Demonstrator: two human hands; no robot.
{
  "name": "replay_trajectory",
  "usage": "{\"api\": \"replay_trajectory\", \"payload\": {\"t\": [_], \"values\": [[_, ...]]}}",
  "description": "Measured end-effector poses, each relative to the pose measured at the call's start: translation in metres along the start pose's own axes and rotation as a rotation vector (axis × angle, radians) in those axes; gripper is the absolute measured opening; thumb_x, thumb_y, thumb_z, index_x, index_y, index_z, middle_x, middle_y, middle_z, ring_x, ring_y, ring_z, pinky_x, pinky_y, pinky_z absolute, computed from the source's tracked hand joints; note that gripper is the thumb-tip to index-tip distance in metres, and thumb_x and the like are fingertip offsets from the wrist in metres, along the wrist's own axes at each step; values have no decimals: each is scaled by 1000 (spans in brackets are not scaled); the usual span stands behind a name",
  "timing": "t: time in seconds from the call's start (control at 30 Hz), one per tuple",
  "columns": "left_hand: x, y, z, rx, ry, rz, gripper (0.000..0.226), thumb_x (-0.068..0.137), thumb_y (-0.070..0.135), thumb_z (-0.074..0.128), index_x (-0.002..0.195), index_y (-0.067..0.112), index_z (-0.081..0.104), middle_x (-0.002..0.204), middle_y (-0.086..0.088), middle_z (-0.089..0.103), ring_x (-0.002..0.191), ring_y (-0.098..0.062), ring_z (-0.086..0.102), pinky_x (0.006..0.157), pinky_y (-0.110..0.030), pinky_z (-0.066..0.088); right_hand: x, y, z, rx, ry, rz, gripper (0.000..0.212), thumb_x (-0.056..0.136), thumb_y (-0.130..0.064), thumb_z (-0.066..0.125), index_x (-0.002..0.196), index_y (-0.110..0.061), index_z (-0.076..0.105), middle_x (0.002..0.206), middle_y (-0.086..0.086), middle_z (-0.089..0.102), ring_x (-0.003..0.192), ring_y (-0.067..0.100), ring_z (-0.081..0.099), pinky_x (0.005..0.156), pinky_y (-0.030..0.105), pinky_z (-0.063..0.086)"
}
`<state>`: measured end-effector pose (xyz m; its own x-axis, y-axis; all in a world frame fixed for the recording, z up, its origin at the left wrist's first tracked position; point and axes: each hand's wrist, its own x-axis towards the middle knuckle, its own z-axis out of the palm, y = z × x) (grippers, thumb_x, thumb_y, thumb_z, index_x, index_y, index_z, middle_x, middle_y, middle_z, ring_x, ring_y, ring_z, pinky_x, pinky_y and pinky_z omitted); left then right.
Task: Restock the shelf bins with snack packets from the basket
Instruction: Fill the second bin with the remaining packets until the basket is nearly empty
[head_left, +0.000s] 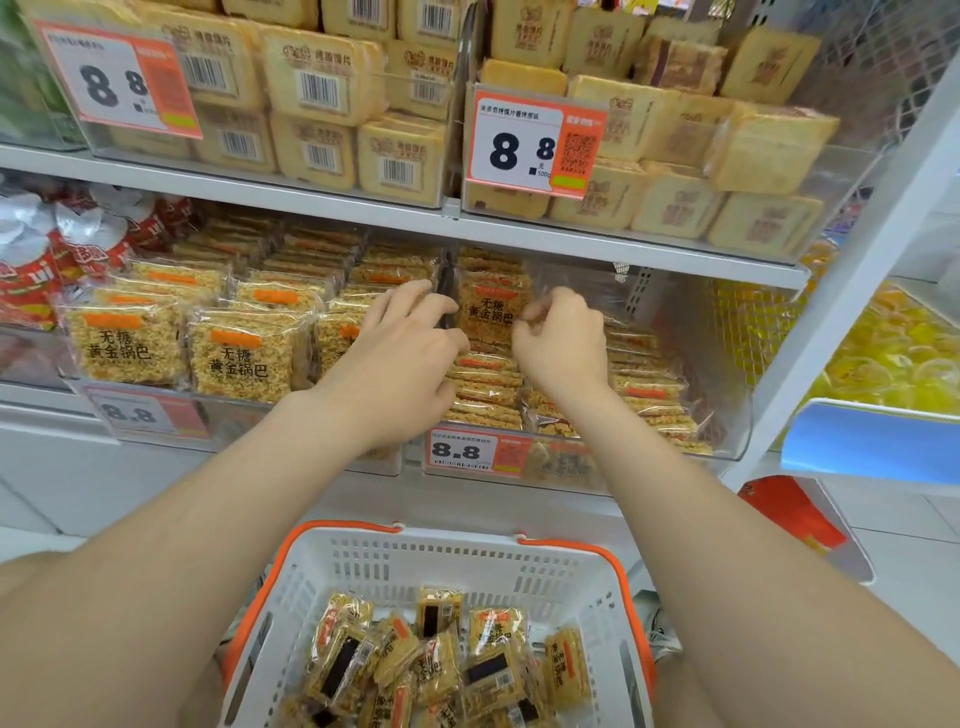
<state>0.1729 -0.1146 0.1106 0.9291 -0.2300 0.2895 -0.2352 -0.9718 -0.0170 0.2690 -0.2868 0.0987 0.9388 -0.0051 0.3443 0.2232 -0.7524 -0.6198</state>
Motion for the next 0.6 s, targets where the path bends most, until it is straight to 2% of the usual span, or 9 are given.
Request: {"api": "replay_trajectory", "payload": {"t": [0.07,0.1,0.2,0.27,0.33,0.43,0.5,0.6], "values": [[-6,5,-7,-27,120,31,24,95,30,62,117,28,69,122,1,53,126,-28,39,107,-48,39,-13,-5,-9,-3,-81,-139,12,92,-18,60,100,-26,63,85,-5,67,78,11,62,65,23,47],[-11,8,-11,-57,148,38,16,94,29,62,110,29,68,109,5,54,113,-24,45,96,-44,45,-22,-8,-16,-27,-130,-208,14,90,-17,58,97,-28,64,81,-6,67,77,12,62,67,27,51],[-28,18,-20,-190,23,-18,3,92,33,59,94,33,57,86,9,62,88,-23,62,69,-40,53,-47,-10,-37,-134,-293,-358,14,83,-18,57,86,-29,66,69,-9,63,72,17,63,68,37,58],[-40,26,-15,-153,-147,-50,6,90,38,58,92,32,57,87,5,65,87,-27,65,64,-36,50,-64,-9,-46,-196,-415,-462,12,80,-18,59,82,-26,67,62,-12,58,68,16,60,68,38,58],[-52,33,0,-64,-381,-44,12,90,39,58,95,29,61,93,0,62,90,-30,65,70,-38,53,-81,-5,-45,-276,-543,-542,12,79,-16,59,81,-25,68,64,-13,57,70,17,58,68,39,57],[-68,41,43,28,-693,-31,16,95,33,57,105,22,65,103,-2,61,93,-29,64,76,-41,57,-107,7,-33,-440,-745,-540,16,85,-15,54,89,-25,66,79,-5,61,81,26,63,61,35,51],[-78,42,81,51,-841,-27,18,98,25,54,110,17,65,110,-1,65,91,-26,64,72,-38,55,-125,17,-22,-549,-869,-524,20,90,-12,51,98,-23,66,91,2,61,86,31,63,56,32,41],[-94,37,133,87,-1054,-7,35,100,12,49,132,14,64,120,-2,64,93,-22,58,73,-32,46,-147,32,-5,-635,-1005,-499,33,93,-2,50,121,-12,66,110,14,60,95,40,64,60,34,41]]}}
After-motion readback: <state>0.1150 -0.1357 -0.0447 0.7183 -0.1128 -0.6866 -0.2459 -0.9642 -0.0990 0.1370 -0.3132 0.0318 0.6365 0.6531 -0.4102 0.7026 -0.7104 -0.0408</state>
